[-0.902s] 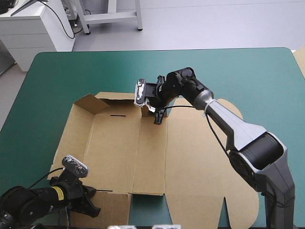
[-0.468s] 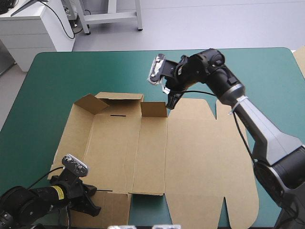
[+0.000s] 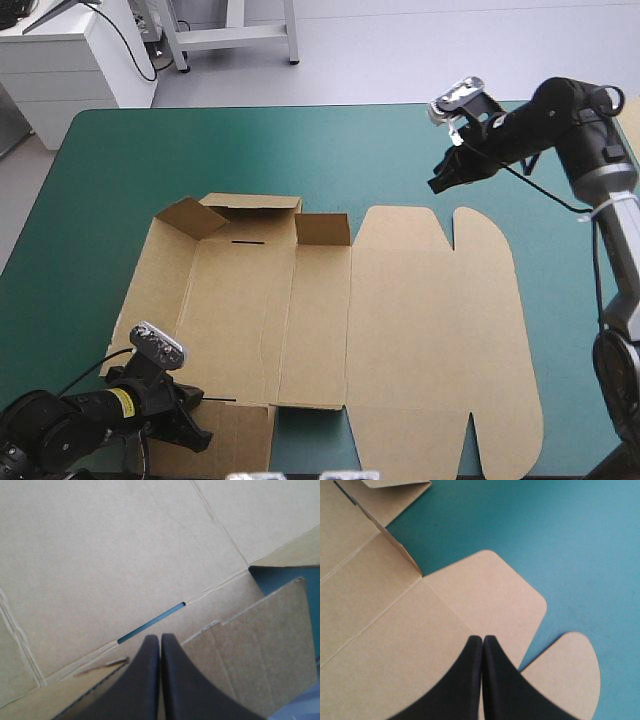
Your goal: Fold the box
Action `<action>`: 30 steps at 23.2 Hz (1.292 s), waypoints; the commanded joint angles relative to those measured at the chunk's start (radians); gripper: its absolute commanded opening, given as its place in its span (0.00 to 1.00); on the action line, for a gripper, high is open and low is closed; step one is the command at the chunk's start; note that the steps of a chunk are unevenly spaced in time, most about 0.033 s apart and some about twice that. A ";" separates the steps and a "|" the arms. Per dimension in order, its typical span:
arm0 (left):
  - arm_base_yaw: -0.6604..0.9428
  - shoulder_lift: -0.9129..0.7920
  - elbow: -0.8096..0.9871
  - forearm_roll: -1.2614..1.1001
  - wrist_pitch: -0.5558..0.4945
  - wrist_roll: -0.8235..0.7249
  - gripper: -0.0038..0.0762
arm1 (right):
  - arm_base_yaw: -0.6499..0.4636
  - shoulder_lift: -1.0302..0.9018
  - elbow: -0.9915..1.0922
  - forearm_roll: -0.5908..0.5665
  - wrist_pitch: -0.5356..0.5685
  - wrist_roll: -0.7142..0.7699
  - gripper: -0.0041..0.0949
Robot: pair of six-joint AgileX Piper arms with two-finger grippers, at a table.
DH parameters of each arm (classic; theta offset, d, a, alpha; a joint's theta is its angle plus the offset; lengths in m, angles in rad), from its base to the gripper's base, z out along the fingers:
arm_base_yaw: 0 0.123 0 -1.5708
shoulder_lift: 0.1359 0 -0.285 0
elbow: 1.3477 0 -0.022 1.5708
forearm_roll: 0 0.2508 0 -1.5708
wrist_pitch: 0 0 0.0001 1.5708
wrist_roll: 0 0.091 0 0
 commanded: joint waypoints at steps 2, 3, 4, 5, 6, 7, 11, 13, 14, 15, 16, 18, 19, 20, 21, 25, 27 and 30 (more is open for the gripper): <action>-0.007 0.001 -0.028 -0.021 -0.077 0.003 0.04 | -0.070 -0.162 0.135 0.042 -0.017 0.014 0.02; -0.007 0.001 -0.029 -0.021 -0.094 0.003 0.04 | -0.076 -0.190 0.185 0.042 -0.038 0.014 0.02; -0.007 0.001 -0.029 -0.021 -0.111 0.003 0.04 | -0.079 -0.227 0.237 0.040 -0.066 0.014 0.02; -0.007 0.001 -0.032 -0.021 -0.123 0.003 0.04 | -0.079 -0.265 0.289 0.037 -0.091 0.014 0.02; -0.007 0.001 -0.055 -0.021 -0.120 0.003 0.04 | -0.079 -0.332 0.379 0.050 -0.126 0.014 0.02; -0.007 0.001 -0.071 -0.021 -0.120 0.003 0.04 | -0.079 -0.367 0.426 0.058 -0.140 0.014 0.02; -0.007 0.001 -0.239 -0.010 -0.085 0.006 0.04 | -0.079 -0.575 0.646 0.060 -0.164 0.014 0.02; -0.007 0.007 -0.306 0.008 -0.070 0.006 0.04 | -0.079 -0.633 0.688 0.060 -0.146 0.014 0.02; -0.007 0.014 -0.340 0.020 -0.051 0.006 0.04 | -0.079 -0.661 0.701 0.060 -0.138 0.022 0.02; -0.007 0.024 -0.373 0.037 -0.029 0.006 0.04 | -0.079 -0.698 0.716 0.060 -0.133 0.035 0.02; -0.007 0.043 -0.399 0.047 -0.010 0.006 0.04 | -0.079 -0.732 0.724 0.060 -0.133 0.043 0.02; -0.007 0.101 -0.464 0.090 0.029 0.006 0.04 | -0.079 -0.801 0.758 0.056 -0.150 0.049 0.02; -0.007 0.149 -0.492 0.117 0.041 0.006 0.04 | -0.079 -0.835 0.780 0.049 -0.172 0.049 0.02; -0.007 0.182 -0.510 0.132 0.043 0.006 0.04 | -0.079 -0.852 0.793 0.043 -0.185 0.049 0.02; -0.007 0.216 -0.529 0.141 0.043 0.006 0.04 | -0.079 -0.865 0.804 0.041 -0.200 0.049 0.02; -0.007 0.363 -0.603 0.134 0.071 0.038 0.06 | -0.079 -0.879 0.818 0.041 -0.180 0.049 0.02; -0.007 0.432 -0.633 0.113 0.098 0.083 0.07 | -0.079 -0.879 0.818 0.041 -0.162 0.049 0.02; 0.001 0.481 -0.656 0.070 0.142 0.137 0.07 | -0.079 -0.879 0.818 0.030 -0.162 0.048 0.02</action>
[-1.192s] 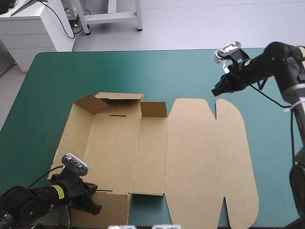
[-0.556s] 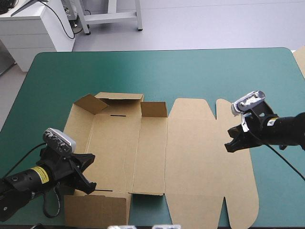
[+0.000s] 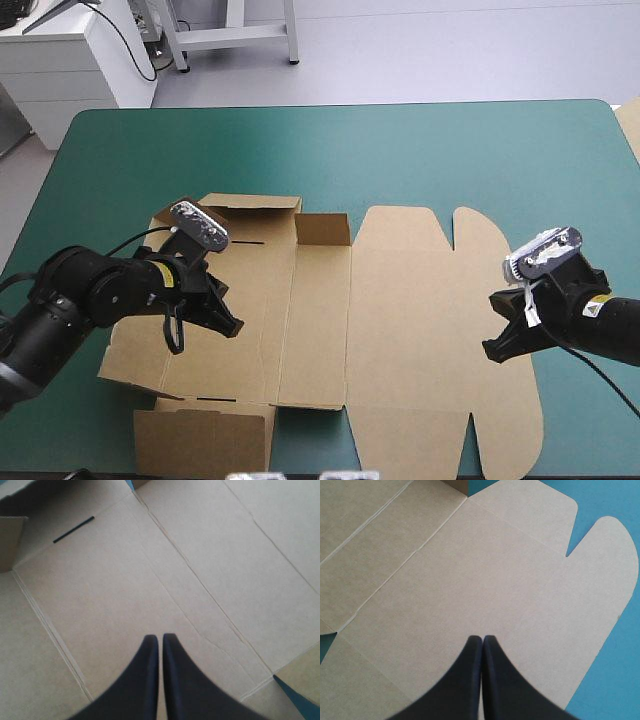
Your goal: Fold the box
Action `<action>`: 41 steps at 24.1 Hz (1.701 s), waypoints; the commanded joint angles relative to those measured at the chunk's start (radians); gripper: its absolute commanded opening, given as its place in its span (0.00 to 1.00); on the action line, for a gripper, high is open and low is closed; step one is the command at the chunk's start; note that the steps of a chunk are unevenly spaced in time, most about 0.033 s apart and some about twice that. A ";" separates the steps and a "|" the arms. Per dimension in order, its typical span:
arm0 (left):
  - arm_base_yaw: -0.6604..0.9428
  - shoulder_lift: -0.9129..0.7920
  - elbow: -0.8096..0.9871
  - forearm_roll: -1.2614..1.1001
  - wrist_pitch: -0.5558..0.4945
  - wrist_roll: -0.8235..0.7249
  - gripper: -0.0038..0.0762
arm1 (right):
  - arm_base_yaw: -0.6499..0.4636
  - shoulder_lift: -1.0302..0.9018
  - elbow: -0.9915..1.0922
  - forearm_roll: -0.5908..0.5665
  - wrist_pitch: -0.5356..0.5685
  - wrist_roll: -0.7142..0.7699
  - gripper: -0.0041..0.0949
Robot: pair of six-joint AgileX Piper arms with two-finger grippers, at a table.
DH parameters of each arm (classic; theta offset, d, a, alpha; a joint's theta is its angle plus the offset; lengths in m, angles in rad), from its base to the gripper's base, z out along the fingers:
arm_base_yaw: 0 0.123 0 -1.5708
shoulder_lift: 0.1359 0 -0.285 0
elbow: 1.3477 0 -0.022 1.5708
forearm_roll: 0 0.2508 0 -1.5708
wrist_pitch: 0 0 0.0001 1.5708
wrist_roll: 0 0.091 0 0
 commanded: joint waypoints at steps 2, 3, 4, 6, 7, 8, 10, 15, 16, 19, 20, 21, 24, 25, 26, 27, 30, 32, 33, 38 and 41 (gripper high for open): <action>0.032 0.026 -0.056 -0.094 0.045 0.077 0.07 | -0.008 -0.006 -0.020 -0.008 -0.027 0.023 0.02; 0.052 0.026 -0.056 -0.103 0.060 0.079 0.07 | -0.008 -0.006 -0.020 -0.020 -0.027 0.034 0.02; 0.083 0.018 -0.056 -0.108 0.073 0.079 0.07 | -0.008 -0.006 -0.020 -0.038 -0.025 0.046 0.02; 0.154 0.003 -0.056 -0.124 0.088 0.093 0.07 | -0.008 -0.006 -0.020 -0.067 -0.018 0.055 0.02; 0.197 -0.007 -0.056 -0.145 0.095 0.116 0.07 | -0.008 -0.006 -0.020 -0.083 -0.018 0.055 0.02; 0.242 -0.020 -0.056 -0.173 0.107 0.141 0.07 | -0.008 -0.006 -0.020 -0.094 -0.018 0.055 0.02; 0.339 -0.042 -0.056 -0.239 0.134 0.189 0.07 | -0.008 -0.006 -0.020 -0.101 -0.018 0.055 0.02; 0.688 -0.083 -0.056 -0.362 0.264 0.315 0.07 | -0.008 -0.006 -0.020 -0.101 -0.030 0.059 0.02; 0.720 -0.083 -0.056 -0.360 0.266 0.320 0.07 | -0.008 -0.006 -0.020 -0.101 -0.034 0.059 0.02; 0.868 -0.092 -0.054 -0.360 0.264 0.353 0.07 | -0.008 -0.006 -0.019 -0.090 -0.060 0.067 0.02; 0.910 -0.092 -0.054 -0.359 0.264 0.373 0.07 | -0.008 -0.006 -0.019 -0.084 -0.064 0.070 0.02; 0.934 -0.092 -0.054 -0.359 0.264 0.387 0.07 | -0.008 -0.006 -0.019 -0.084 -0.064 0.070 0.02; 1.064 -0.085 -0.054 -0.392 0.258 0.406 0.07 | -0.008 -0.006 0.000 -0.080 -0.071 0.070 0.02; 1.083 -0.082 -0.054 -0.408 0.265 0.406 0.07 | -0.008 -0.006 0.009 -0.080 -0.071 0.070 0.02; 1.120 -0.080 -0.048 -0.425 0.265 0.406 0.07 | -0.008 -0.006 0.027 -0.080 -0.071 0.070 0.02; 1.137 -0.080 -0.046 -0.427 0.265 0.406 0.07 | -0.008 -0.006 0.036 -0.080 -0.071 0.070 0.02; 1.158 -0.080 -0.030 -0.435 0.265 0.395 0.07 | -0.008 -0.006 0.065 -0.080 -0.077 0.062 0.02; 1.157 -0.070 -0.019 -0.422 0.261 0.423 0.07 | -0.008 -0.006 0.081 -0.080 -0.082 0.051 0.02; 1.157 -0.057 -0.004 -0.407 0.253 0.429 0.07 | -0.008 -0.006 0.091 -0.080 -0.085 0.051 0.02; 1.157 0.015 0.082 -0.409 0.193 0.453 0.07 | -0.008 -0.006 0.097 -0.078 -0.085 0.051 0.02; 1.157 0.069 0.133 -0.412 0.139 0.448 0.11 | -0.008 -0.006 0.097 -0.076 -0.096 0.051 0.02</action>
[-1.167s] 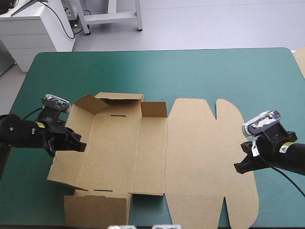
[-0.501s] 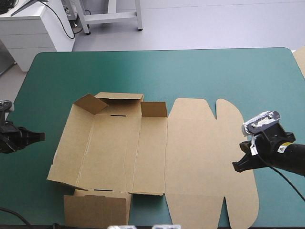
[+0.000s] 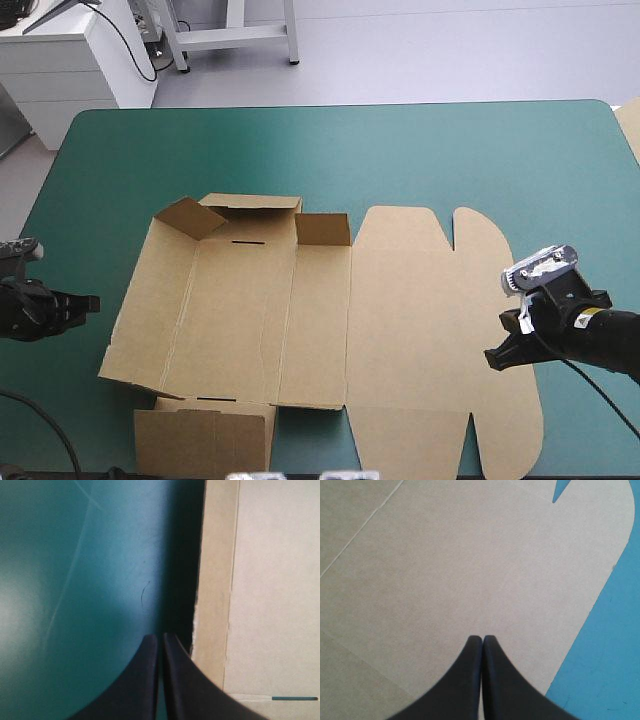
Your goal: Fold the box
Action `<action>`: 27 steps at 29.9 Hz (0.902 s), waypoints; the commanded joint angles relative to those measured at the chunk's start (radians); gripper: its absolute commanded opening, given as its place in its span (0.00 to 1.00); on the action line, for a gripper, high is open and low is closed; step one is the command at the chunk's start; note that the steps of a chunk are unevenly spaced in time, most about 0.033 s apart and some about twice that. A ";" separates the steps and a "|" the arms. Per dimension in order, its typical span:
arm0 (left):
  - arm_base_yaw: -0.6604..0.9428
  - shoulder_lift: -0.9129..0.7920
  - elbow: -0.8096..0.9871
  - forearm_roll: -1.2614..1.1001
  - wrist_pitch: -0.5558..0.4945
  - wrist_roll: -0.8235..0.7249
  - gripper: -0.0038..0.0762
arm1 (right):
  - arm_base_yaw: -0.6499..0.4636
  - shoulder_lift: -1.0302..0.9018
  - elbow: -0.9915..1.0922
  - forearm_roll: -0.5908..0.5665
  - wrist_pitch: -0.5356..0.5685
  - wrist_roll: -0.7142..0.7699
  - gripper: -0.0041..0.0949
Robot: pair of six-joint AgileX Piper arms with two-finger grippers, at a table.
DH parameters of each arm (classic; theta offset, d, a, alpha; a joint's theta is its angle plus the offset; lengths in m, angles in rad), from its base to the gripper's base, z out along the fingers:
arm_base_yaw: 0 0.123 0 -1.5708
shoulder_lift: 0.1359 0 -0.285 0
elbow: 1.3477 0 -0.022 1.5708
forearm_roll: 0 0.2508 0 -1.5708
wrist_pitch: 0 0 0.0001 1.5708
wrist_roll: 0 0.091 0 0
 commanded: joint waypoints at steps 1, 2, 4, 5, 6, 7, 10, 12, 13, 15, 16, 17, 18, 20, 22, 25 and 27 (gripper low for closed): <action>0.002 0.036 0.015 -0.039 -0.060 -0.001 0.14 | -0.008 -0.006 -0.023 0.027 -0.052 -0.009 0.02; 0.002 0.055 0.015 -0.050 -0.060 -0.001 0.19 | -0.008 -0.006 -0.023 0.027 -0.059 -0.009 0.02; 0.002 0.085 0.015 -0.078 -0.064 0.005 0.31 | -0.008 -0.006 -0.023 0.027 -0.065 -0.009 0.02; 0.002 0.098 0.015 -0.096 -0.070 0.015 0.38 | -0.008 -0.006 -0.023 0.027 -0.065 -0.009 0.02; 0.002 0.110 0.015 -0.119 -0.070 0.036 0.45 | -0.008 -0.006 -0.023 0.027 -0.065 -0.009 0.02; 0.002 0.119 0.015 -0.146 -0.070 0.057 0.52 | -0.008 -0.006 -0.023 0.027 -0.065 -0.009 0.02; 0.002 0.158 0.015 -0.223 -0.043 0.131 0.62 | -0.008 -0.006 -0.023 0.026 -0.065 -0.009 0.02; 0.002 0.192 0.015 -0.251 0.000 0.174 0.63 | -0.008 -0.006 -0.023 0.026 -0.065 -0.009 0.02; 0.002 0.209 0.015 -0.259 0.011 0.189 0.63 | -0.008 -0.006 -0.023 0.026 -0.065 -0.009 0.02; 0.002 0.241 0.015 -0.289 0.027 0.202 0.63 | -0.008 -0.006 -0.023 0.026 -0.069 -0.009 0.02; 0.002 0.251 0.015 -0.302 0.041 0.215 0.63 | -0.008 -0.006 -0.023 0.026 -0.069 -0.009 0.02; 0.002 0.261 0.015 -0.312 0.060 0.227 0.63 | -0.008 -0.006 -0.023 0.026 -0.069 -0.011 0.02; 0.002 0.270 0.015 -0.317 0.078 0.242 0.63 | -0.008 -0.006 -0.023 0.026 -0.069 -0.013 0.02; 0.002 0.272 0.015 -0.310 0.078 0.242 0.63 | -0.008 -0.006 -0.023 0.026 -0.071 -0.013 0.02; 0.002 0.272 0.015 -0.292 0.078 0.239 0.63 | -0.008 -0.006 -0.023 0.026 -0.071 -0.013 0.02; 0.002 0.272 0.015 -0.287 0.078 0.221 0.63 | -0.008 -0.006 -0.023 0.026 -0.071 -0.013 0.02; 0.002 0.272 0.015 -0.285 0.080 0.204 0.63 | -0.008 -0.006 -0.023 0.026 -0.071 -0.013 0.02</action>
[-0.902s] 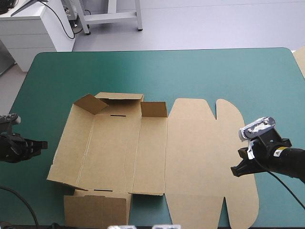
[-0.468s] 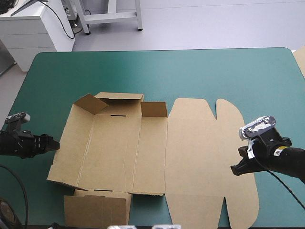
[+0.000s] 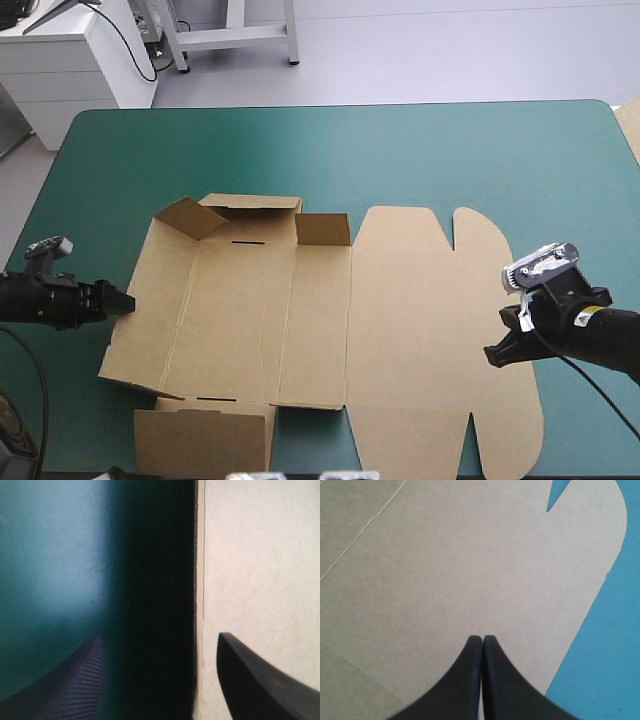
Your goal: Fold the box
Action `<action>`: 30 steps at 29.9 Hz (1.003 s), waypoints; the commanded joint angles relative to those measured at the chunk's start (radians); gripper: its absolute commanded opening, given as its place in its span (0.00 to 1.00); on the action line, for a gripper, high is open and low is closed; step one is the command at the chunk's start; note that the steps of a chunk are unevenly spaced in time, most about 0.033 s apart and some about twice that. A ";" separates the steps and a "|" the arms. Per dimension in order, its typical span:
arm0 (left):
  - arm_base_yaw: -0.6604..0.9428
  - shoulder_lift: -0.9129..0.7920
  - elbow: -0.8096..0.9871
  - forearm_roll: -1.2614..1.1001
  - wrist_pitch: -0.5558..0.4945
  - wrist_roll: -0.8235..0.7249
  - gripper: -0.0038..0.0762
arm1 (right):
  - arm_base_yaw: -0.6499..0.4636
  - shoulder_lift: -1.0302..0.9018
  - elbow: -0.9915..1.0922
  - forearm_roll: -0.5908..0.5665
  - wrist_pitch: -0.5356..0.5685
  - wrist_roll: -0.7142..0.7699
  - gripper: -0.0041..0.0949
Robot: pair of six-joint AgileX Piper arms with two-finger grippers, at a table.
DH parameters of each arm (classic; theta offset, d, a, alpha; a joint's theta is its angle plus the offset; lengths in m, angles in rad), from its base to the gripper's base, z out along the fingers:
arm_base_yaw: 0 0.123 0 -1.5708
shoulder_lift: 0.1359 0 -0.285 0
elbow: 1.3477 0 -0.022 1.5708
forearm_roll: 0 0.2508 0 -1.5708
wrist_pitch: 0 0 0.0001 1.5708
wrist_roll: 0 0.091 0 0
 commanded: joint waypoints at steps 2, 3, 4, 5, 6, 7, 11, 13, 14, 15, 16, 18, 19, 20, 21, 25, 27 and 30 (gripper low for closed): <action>0.000 -0.027 -0.021 -0.031 0.098 -0.044 0.63 | -0.008 -0.006 -0.024 0.025 -0.048 -0.012 0.02; -0.004 -0.029 -0.021 -0.026 0.098 -0.050 0.63 | -0.008 -0.006 -0.024 0.025 -0.049 -0.012 0.02; -0.009 -0.029 -0.021 -0.014 0.098 -0.061 0.63 | -0.008 -0.006 -0.024 0.025 -0.050 -0.012 0.02; -0.022 -0.029 -0.021 -0.001 0.098 -0.065 0.63 | -0.008 -0.006 -0.024 0.025 -0.050 -0.012 0.02; -0.031 -0.029 -0.019 0.009 0.098 -0.068 0.63 | -0.008 -0.006 -0.024 0.025 -0.050 -0.012 0.02; -0.043 -0.029 -0.017 0.024 0.098 -0.075 0.63 | -0.008 -0.006 -0.024 0.025 -0.050 -0.012 0.02; -0.086 -0.029 0.015 0.032 0.098 -0.075 0.63 | -0.008 -0.006 -0.024 0.025 -0.050 -0.012 0.02; -0.101 -0.029 0.033 0.039 0.098 -0.075 0.63 | -0.008 -0.006 -0.024 0.025 -0.050 -0.012 0.02; -0.103 -0.029 0.045 0.039 0.098 -0.077 0.63 | -0.008 -0.006 -0.024 0.025 -0.050 -0.012 0.02; -0.106 -0.031 0.056 0.039 0.098 -0.077 0.63 | -0.008 -0.006 -0.024 0.026 -0.050 -0.012 0.02; -0.107 -0.031 0.068 0.039 0.098 -0.077 0.63 | -0.008 -0.006 -0.024 0.026 -0.050 -0.012 0.02; -0.107 -0.035 0.074 0.037 0.096 -0.077 0.63 | -0.008 -0.006 -0.024 0.026 -0.050 -0.012 0.02; -0.107 -0.037 0.074 0.037 0.096 -0.075 0.63 | -0.008 -0.006 -0.024 0.026 -0.050 -0.012 0.02; -0.107 -0.039 0.074 0.037 0.096 -0.075 0.63 | -0.008 -0.006 -0.024 0.026 -0.050 -0.012 0.02; -0.107 -0.043 0.074 0.037 0.096 -0.075 0.63 | -0.008 -0.006 -0.024 0.026 -0.050 -0.012 0.02; -0.107 -0.049 0.079 0.039 0.098 -0.093 0.63 | -0.008 -0.006 -0.024 0.026 -0.050 -0.012 0.02; -0.107 -0.049 0.086 0.039 0.098 -0.096 0.63 | -0.008 -0.006 -0.024 0.026 -0.048 -0.012 0.02; -0.107 -0.049 0.094 0.040 0.097 -0.102 0.61 | -0.008 -0.006 -0.024 0.026 -0.048 -0.010 0.02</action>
